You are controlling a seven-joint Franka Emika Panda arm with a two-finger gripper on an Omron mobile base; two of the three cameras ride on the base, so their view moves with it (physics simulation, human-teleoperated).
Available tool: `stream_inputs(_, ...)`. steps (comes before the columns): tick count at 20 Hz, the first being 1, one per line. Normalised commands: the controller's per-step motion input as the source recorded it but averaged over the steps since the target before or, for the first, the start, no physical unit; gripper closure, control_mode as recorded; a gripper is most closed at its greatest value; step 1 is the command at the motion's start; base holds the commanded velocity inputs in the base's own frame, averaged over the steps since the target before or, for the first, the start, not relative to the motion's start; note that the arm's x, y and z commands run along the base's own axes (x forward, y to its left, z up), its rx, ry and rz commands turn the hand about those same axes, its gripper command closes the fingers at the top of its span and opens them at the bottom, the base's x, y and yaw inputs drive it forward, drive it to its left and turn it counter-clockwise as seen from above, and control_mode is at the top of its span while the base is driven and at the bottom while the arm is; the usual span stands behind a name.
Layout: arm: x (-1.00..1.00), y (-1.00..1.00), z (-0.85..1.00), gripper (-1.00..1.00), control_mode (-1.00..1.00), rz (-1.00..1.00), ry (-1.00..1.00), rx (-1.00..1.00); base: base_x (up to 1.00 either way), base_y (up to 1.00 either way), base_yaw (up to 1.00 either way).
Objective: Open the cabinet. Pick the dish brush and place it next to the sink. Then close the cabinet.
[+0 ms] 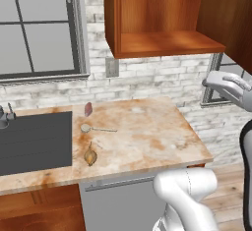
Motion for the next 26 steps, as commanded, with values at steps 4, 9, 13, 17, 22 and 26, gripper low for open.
stream_inputs(4,-0.28,0.00,0.21,-1.00,-1.00,-0.02,0.03,-0.06,0.00,0.00,0.00)
stream_inputs(9,-0.29,0.00,0.23,-1.00,-1.00,0.00,0.06,-0.17,0.00,0.00,0.00)
stream_inputs(13,-0.52,0.00,0.22,-1.00,-1.00,0.00,0.01,-0.21,0.00,0.00,0.00)
stream_inputs(17,-0.66,-0.07,0.00,-1.00,-1.00,0.00,0.00,-0.16,0.00,0.00,0.00)
stream_inputs(22,-0.72,-0.18,0.06,-1.00,-1.00,0.00,-0.04,-0.08,0.00,0.00,0.00)
stream_inputs(26,-0.14,-0.05,0.06,-1.00,-1.00,0.00,-0.09,-0.11,0.00,0.00,0.00)
